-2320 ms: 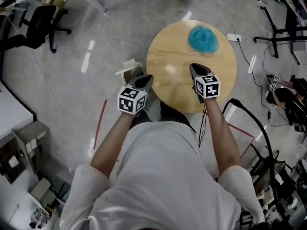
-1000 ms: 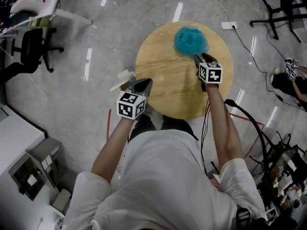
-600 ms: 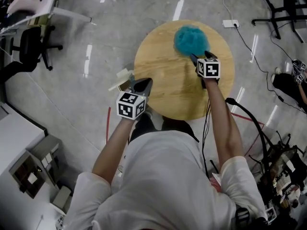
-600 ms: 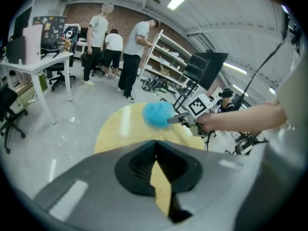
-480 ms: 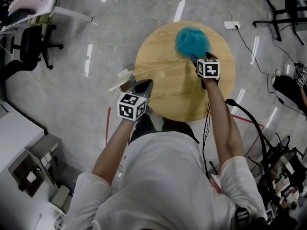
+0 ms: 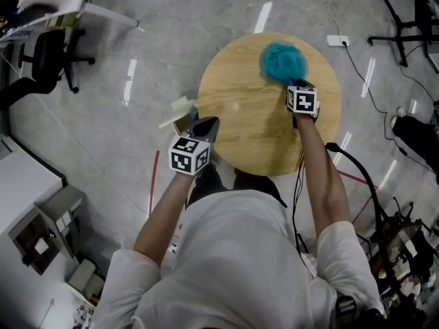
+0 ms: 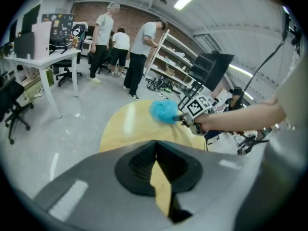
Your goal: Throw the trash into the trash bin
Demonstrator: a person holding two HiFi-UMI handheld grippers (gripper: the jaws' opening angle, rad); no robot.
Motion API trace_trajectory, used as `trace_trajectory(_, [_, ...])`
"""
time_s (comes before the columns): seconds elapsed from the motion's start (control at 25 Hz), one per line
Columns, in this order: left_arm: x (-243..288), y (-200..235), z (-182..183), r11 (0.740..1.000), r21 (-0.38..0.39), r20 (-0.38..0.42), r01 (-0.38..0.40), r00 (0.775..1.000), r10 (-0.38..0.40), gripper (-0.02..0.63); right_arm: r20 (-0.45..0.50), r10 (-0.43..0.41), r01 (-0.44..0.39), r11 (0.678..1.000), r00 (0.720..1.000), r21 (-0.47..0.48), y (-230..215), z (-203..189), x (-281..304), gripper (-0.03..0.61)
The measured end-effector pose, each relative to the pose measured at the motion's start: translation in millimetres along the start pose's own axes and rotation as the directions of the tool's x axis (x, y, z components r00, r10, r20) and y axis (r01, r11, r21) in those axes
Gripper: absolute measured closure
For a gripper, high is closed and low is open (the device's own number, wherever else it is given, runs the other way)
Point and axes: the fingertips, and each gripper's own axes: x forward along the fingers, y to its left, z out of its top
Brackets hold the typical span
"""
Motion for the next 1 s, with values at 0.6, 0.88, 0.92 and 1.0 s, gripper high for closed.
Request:
trace_trajectory(0.6, [-36, 0, -11, 0.999, -0.005, 0.057, -0.034, 0.998, 0.034, 0.610, 0.138, 0.028, -0.023, 0.999, 0.990, -0.035, 13, 11, -61, 0.575])
trace_trajectory(0.88, [-47, -17, -12, 1.000, 0.000, 0.092, -0.027, 0.995, 0.027, 0.611, 0.211, 0.020, -0.011, 0.999, 0.977, -0.046, 12, 16, -98, 0.575])
trace_trajectory(0.92, [-49, -19, -12, 1.000, 0.000, 0.099, -0.028, 0.995, 0.028, 0.611, 0.216, 0.023, -0.012, 0.999, 0.976, -0.051, 14, 16, -103, 0.575])
trace_trajectory(1.0, [-54, -21, -13, 1.000, 0.003, 0.110, -0.030, 0.993, 0.030, 0.611, 0.225, 0.030, -0.016, 0.998, 0.974, -0.064, 21, 15, -111, 0.575])
